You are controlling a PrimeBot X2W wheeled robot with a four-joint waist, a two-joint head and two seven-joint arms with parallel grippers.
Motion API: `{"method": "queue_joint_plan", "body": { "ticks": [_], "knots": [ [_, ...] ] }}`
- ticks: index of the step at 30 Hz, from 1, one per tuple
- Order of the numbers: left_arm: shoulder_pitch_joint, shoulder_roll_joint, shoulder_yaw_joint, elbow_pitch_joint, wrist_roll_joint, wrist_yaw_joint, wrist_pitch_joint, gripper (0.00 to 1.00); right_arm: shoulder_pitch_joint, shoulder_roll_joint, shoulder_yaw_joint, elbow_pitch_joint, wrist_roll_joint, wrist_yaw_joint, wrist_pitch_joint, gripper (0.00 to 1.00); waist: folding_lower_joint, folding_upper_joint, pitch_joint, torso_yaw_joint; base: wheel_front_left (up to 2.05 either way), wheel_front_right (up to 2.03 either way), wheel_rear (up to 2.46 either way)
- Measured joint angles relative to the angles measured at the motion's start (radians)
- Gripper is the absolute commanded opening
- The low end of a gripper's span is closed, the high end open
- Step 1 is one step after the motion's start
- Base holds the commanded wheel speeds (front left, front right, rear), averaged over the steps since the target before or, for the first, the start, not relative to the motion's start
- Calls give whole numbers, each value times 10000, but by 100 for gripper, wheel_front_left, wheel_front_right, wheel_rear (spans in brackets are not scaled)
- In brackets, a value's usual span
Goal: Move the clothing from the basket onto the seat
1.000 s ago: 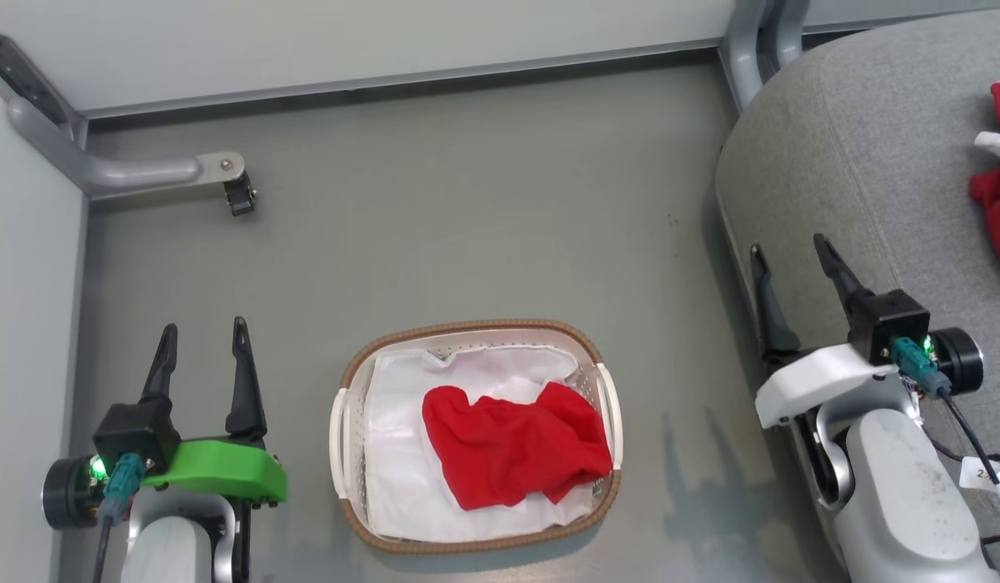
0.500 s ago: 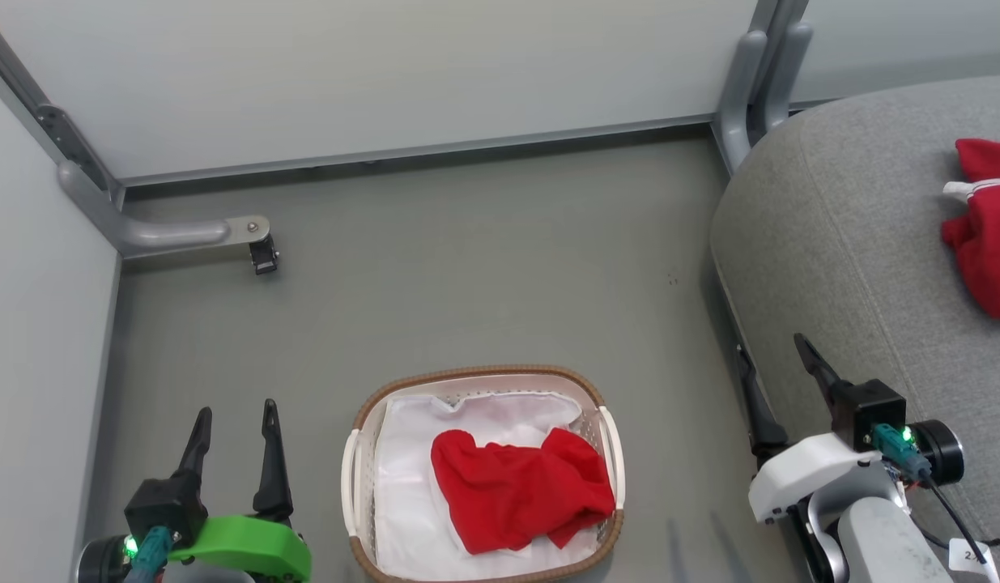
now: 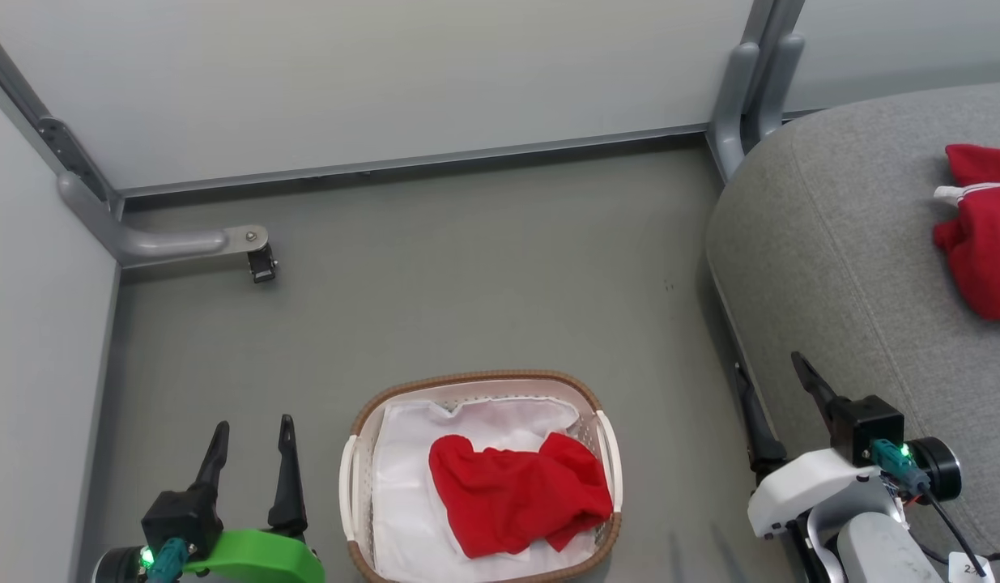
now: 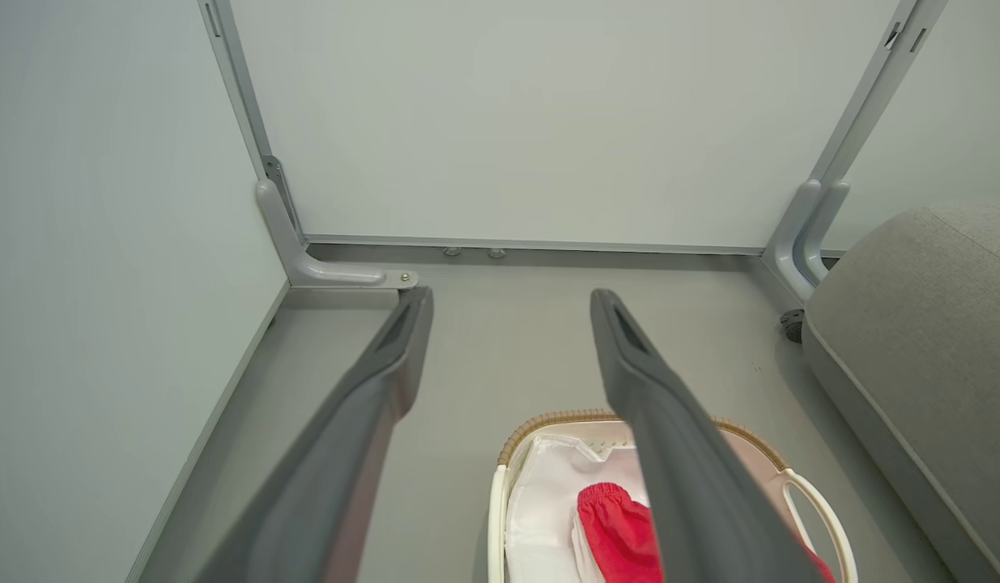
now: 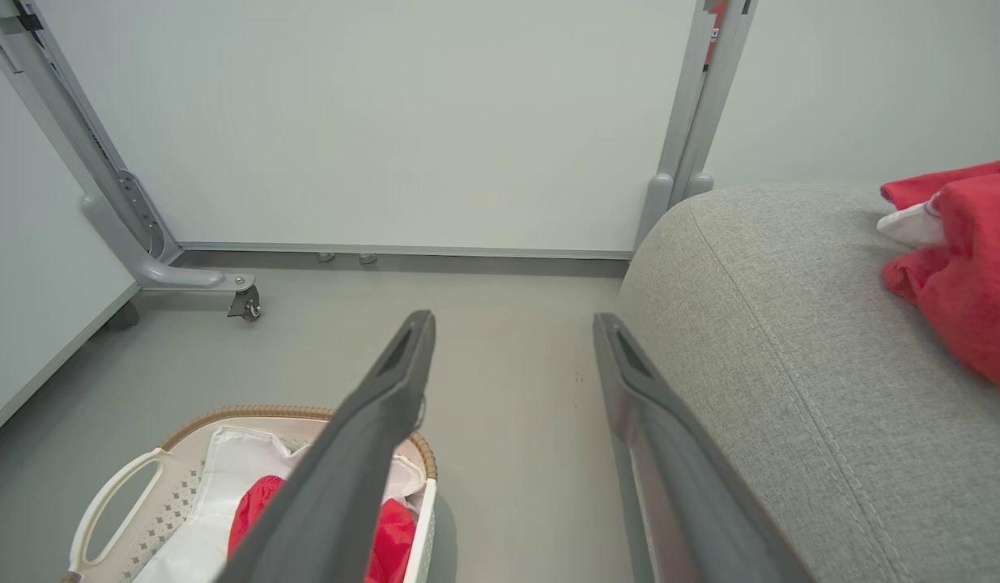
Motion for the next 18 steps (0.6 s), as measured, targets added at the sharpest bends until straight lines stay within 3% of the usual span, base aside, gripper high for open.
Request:
{"method": "queue_joint_plan", "body": {
  "ticks": [18],
  "knots": [
    [-1760,-10,-1513,1584,-23,-401,0,100,-1505,-2,500,-525,104,0,0,100,0,0,1923,-261,0,0,0]
  ]
}}
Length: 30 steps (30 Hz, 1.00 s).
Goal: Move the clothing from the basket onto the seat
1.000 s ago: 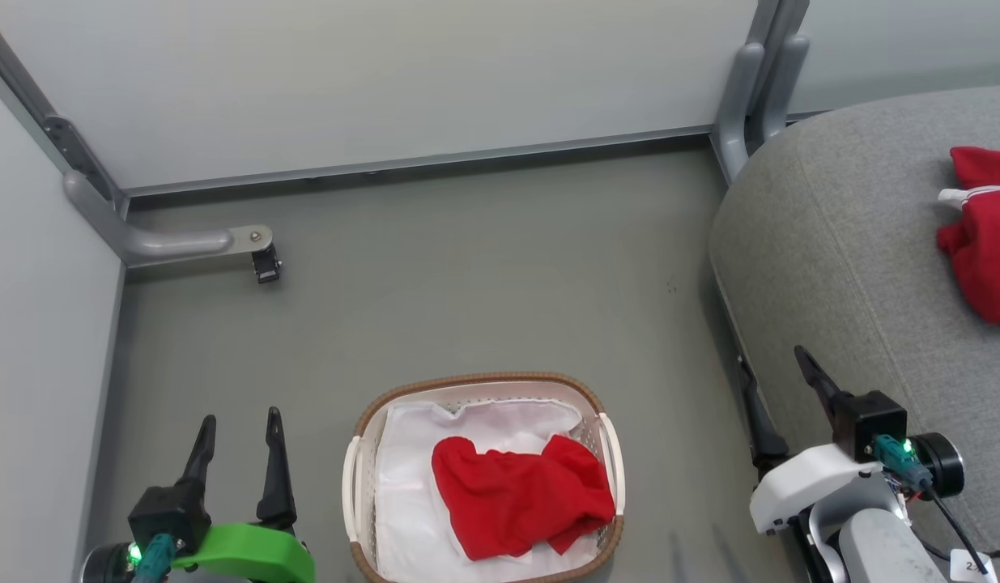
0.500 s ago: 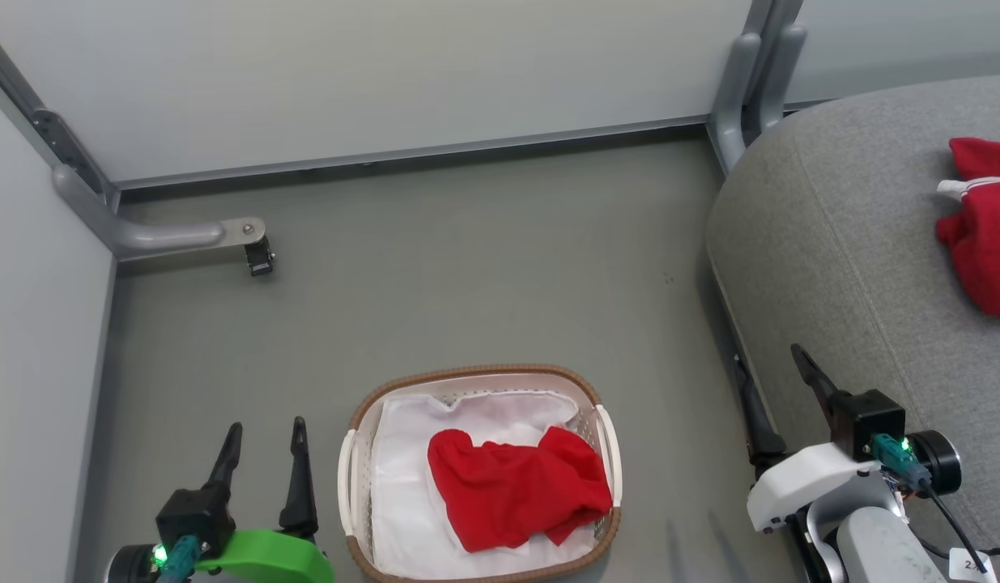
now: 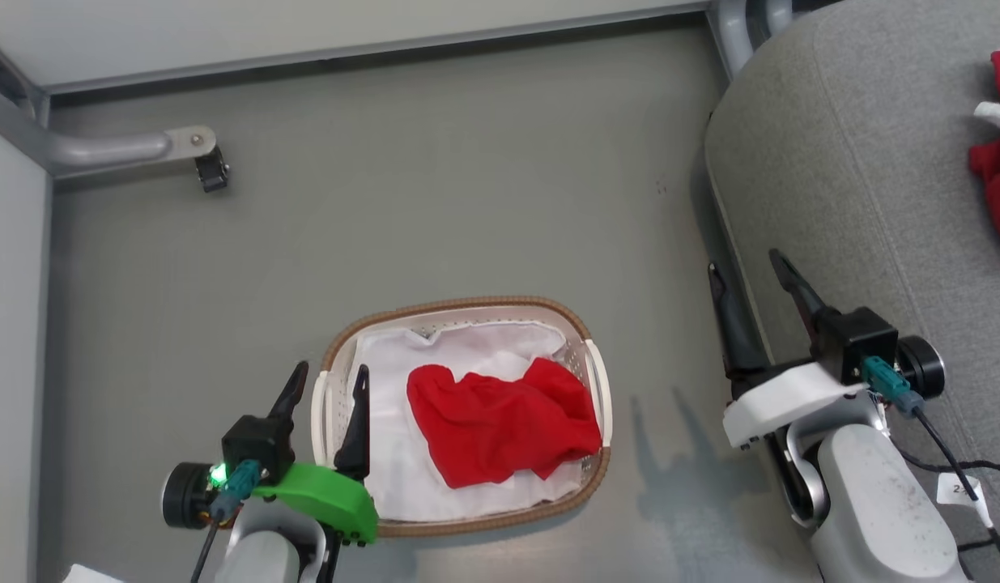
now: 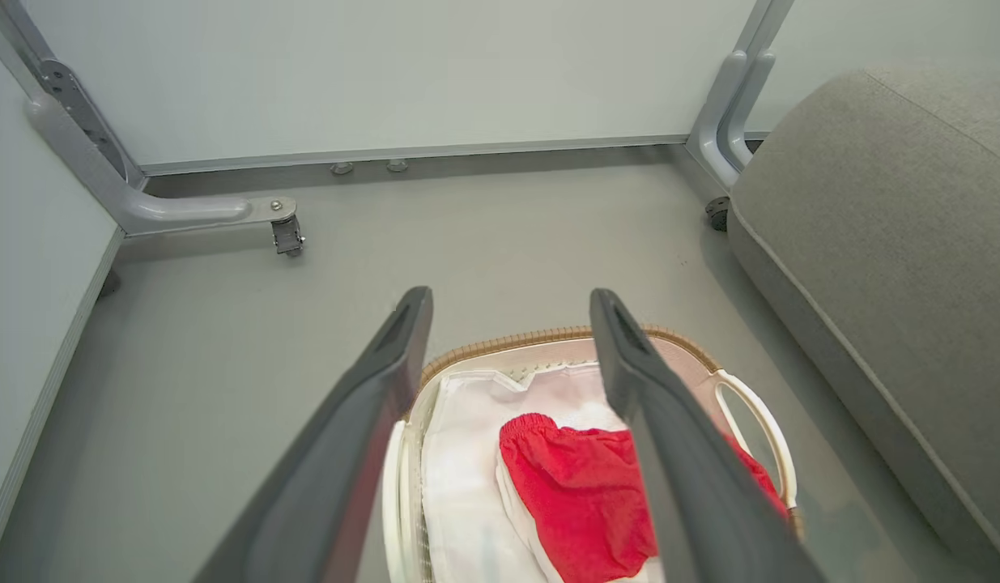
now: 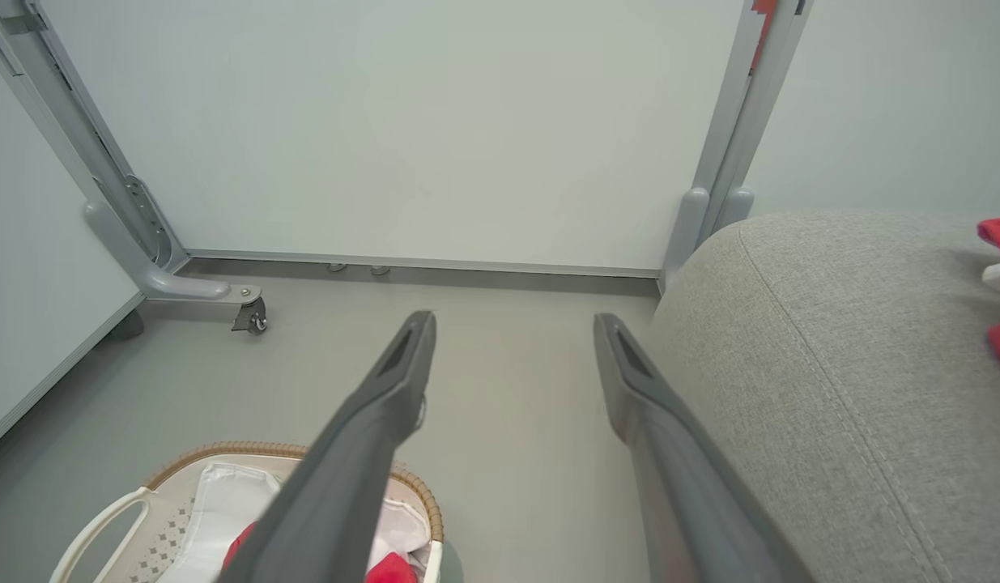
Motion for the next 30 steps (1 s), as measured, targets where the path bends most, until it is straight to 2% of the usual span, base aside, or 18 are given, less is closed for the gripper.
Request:
{"method": "queue_joint_plan", "body": {
  "ticks": [6,16,30],
  "knots": [
    [-951,-6,-525,742,621,-125,2,100,-556,2,301,-142,245,0,0,100,0,0,957,-213,0,0,0],
    [-2026,146,-1170,1484,817,-171,0,100,-1279,-2,562,-617,585,0,0,100,0,0,2426,-606,0,0,0],
    [-4169,968,-3710,3475,4,-182,2,100,-2148,-6,840,-1381,1070,0,0,100,0,0,4315,-1348,0,0,0]
  ]
}}
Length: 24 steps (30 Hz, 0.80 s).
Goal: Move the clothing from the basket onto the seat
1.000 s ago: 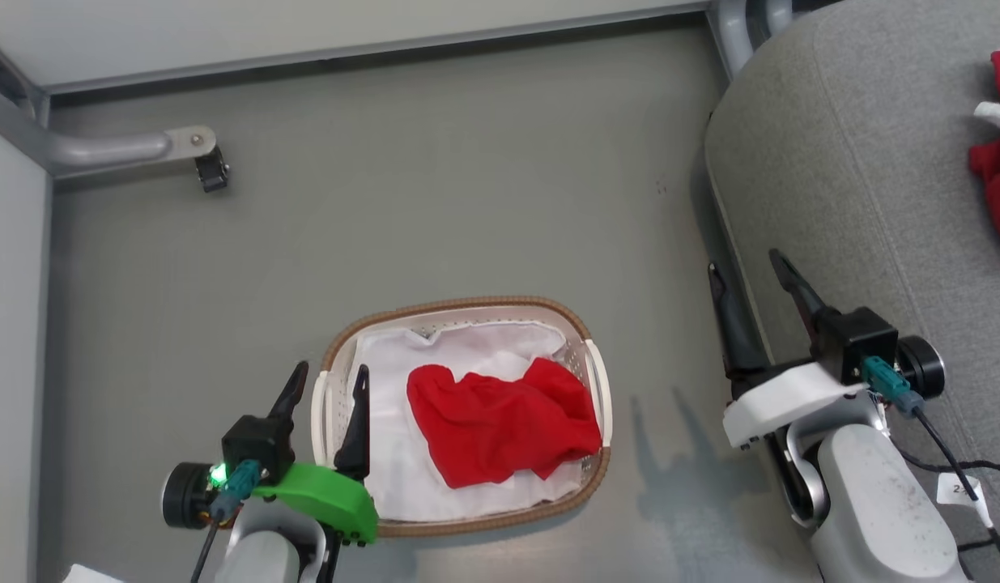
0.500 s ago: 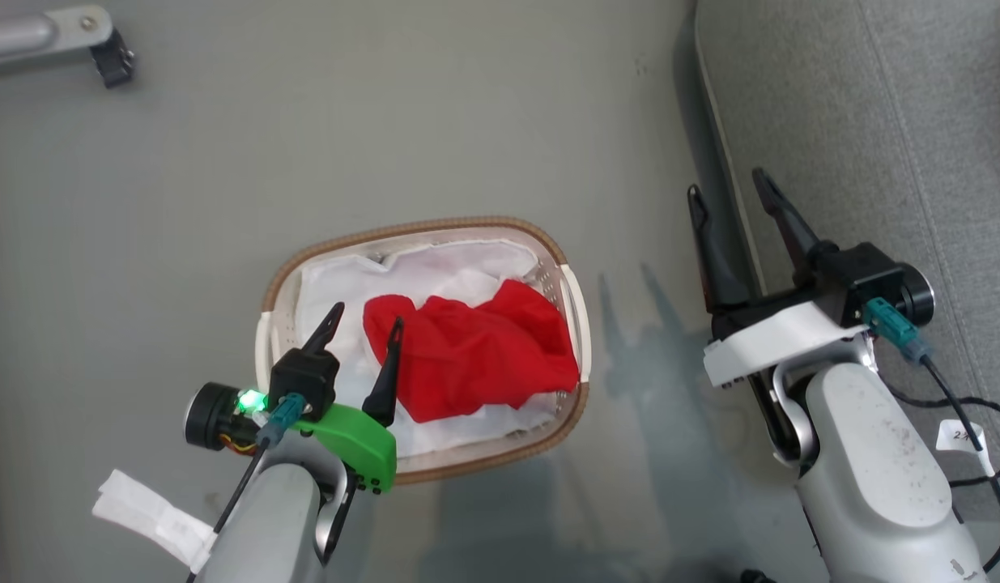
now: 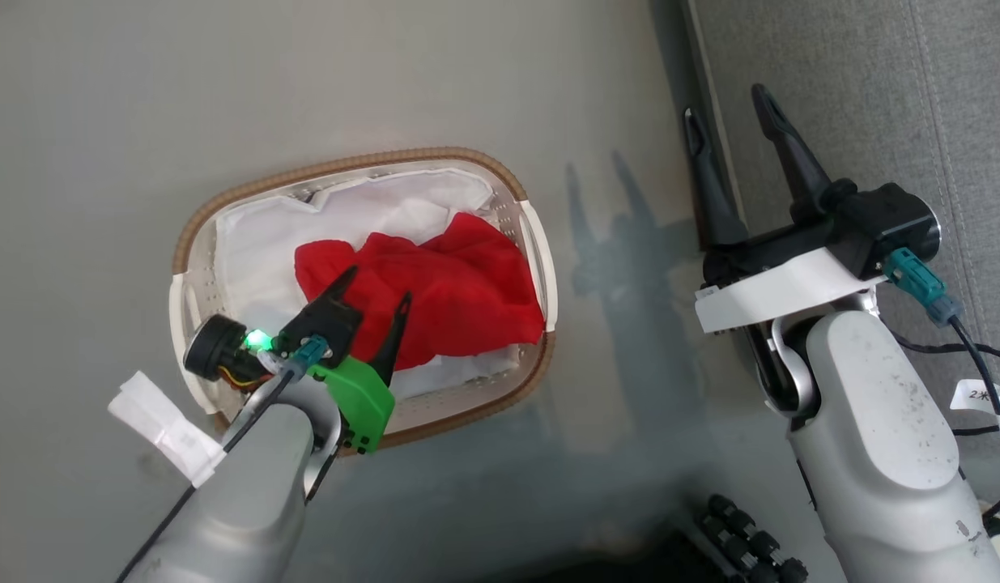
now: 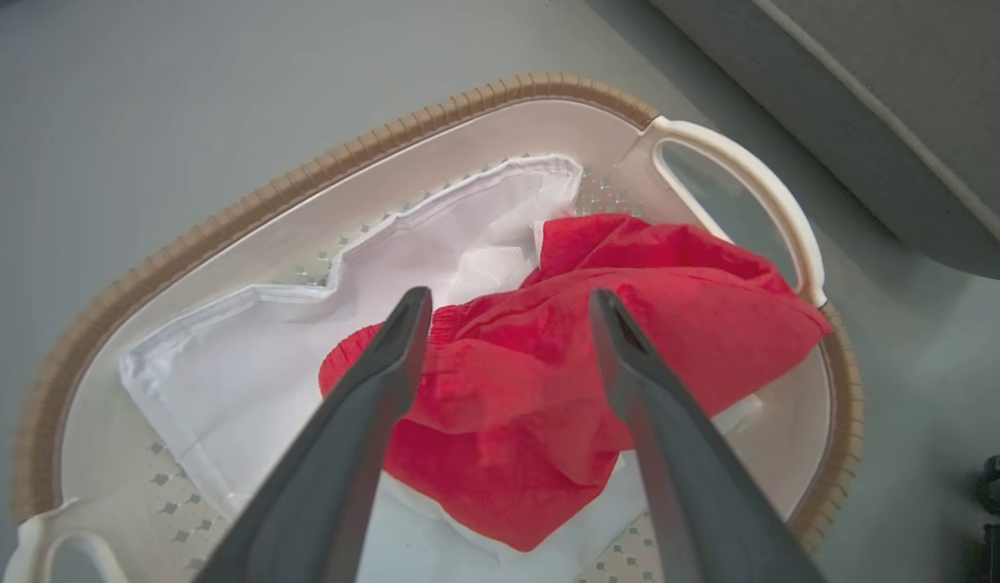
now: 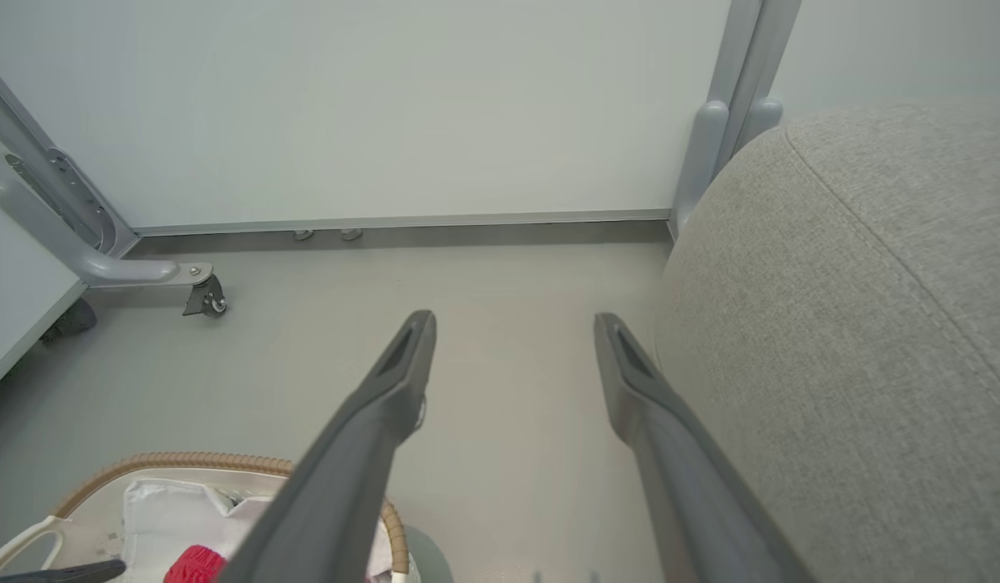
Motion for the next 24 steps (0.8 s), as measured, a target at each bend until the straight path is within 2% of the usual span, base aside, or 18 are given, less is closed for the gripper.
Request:
{"method": "queue_joint_plan", "body": {
  "ticks": [5,12,18,24],
  "knots": [
    [-841,194,-1214,872,-382,0,0,100,-136,2,115,-123,153,0,0,100,0,0,581,-264,0,0,0],
    [-1815,165,-2426,2067,-936,0,-2,100,-219,4,184,-180,268,0,0,100,0,0,1197,-512,0,0,0],
    [-2533,186,-2922,3333,-1081,0,27,100,-380,2,255,-265,345,0,0,100,0,0,1644,-640,0,0,0],
    [-3109,92,-3386,3973,-1221,0,44,100,-546,4,301,-399,437,0,0,100,0,0,2051,-722,0,0,0]
  ]
}}
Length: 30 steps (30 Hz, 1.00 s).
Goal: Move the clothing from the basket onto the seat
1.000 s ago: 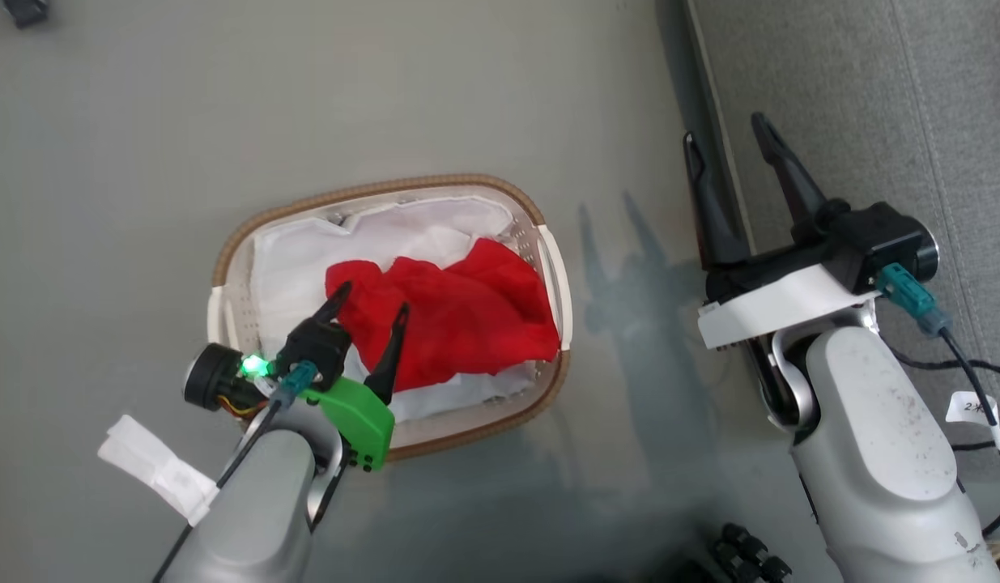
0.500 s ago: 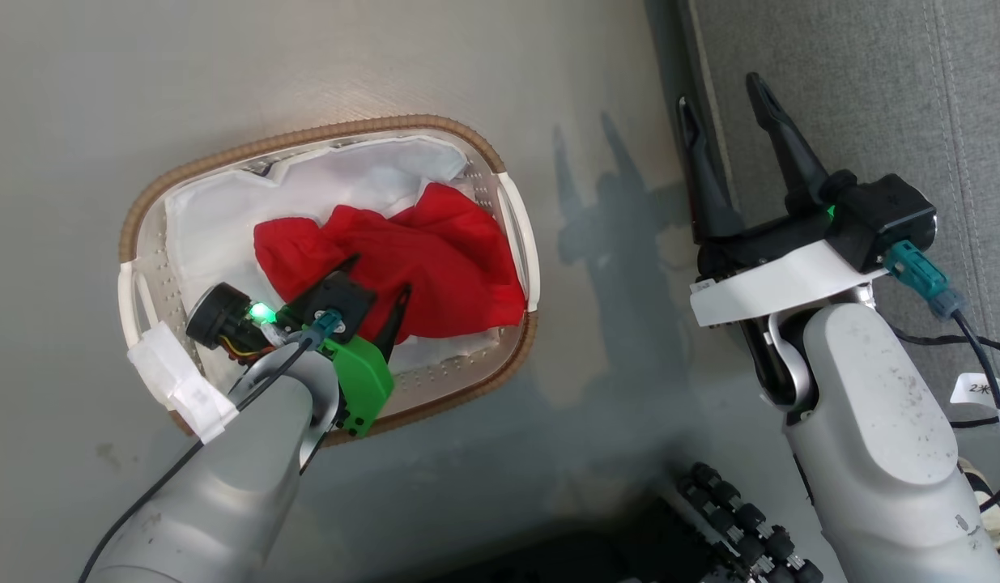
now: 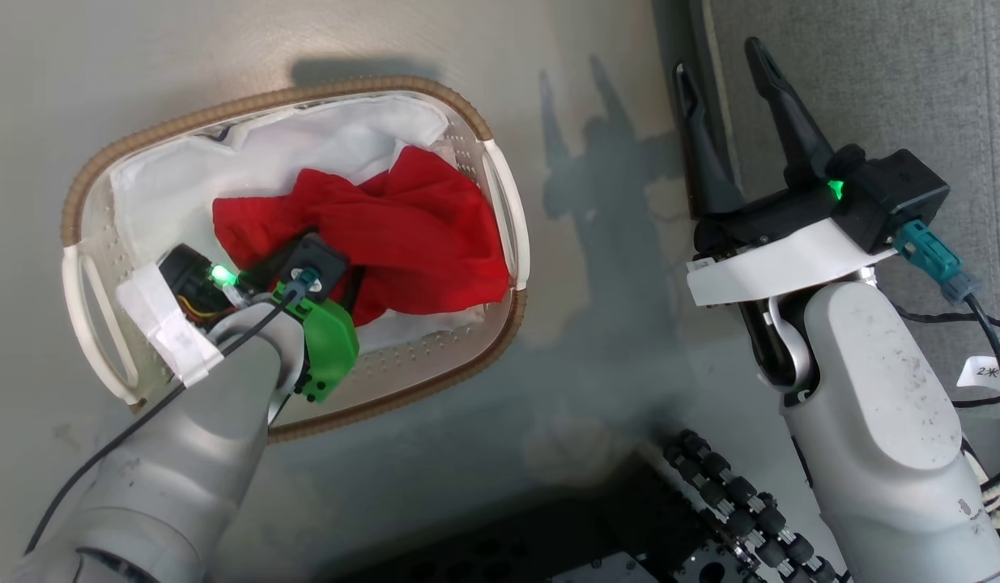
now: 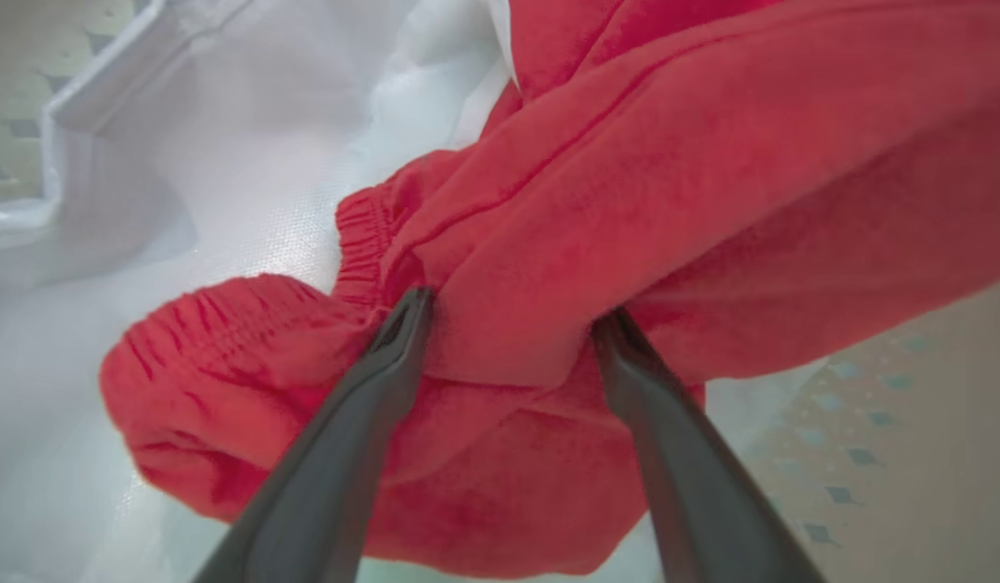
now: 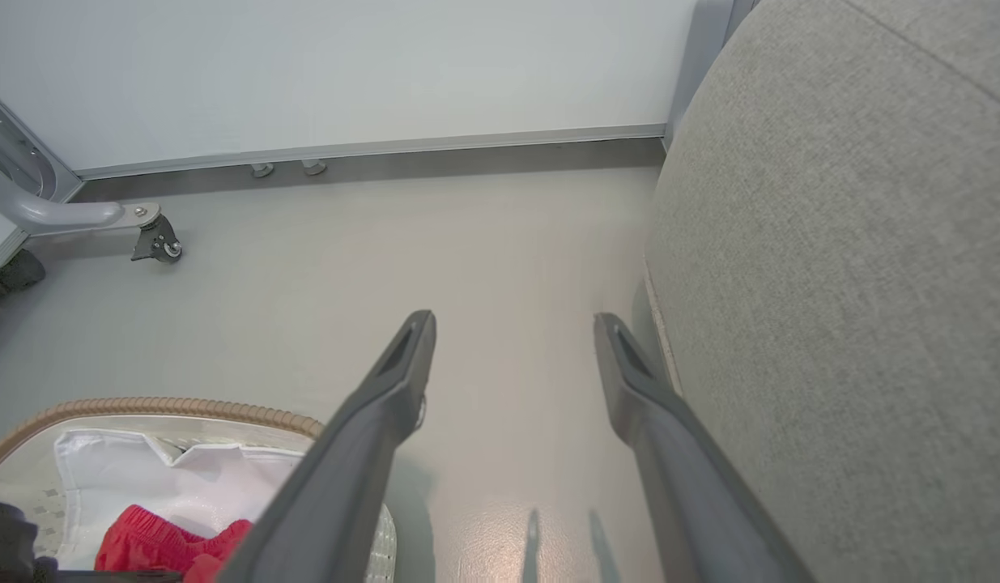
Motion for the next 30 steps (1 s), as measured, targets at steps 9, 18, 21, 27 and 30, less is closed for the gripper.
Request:
{"method": "queue_joint_plan", "body": {
  "ticks": [9,18,21,27,30],
  "knots": [
    [-657,-31,-454,499,-198,-2,236,100,-187,0,15,-128,71,0,0,100,0,0,479,-49,0,0,0],
    [-895,-128,-899,642,-640,-2,579,34,-205,2,25,-138,105,0,0,100,0,0,682,-21,0,0,0],
    [-896,-169,-1001,637,-809,-2,522,0,-218,2,6,-63,161,0,0,100,0,0,636,5,0,0,0],
    [-733,-326,-717,573,-1440,-2,148,0,-213,4,17,119,136,0,0,100,0,0,286,99,0,0,0],
    [-485,-426,-667,518,-1641,-2,52,0,-170,4,-8,242,88,0,0,100,0,0,-9,170,0,0,0]
  ]
}}
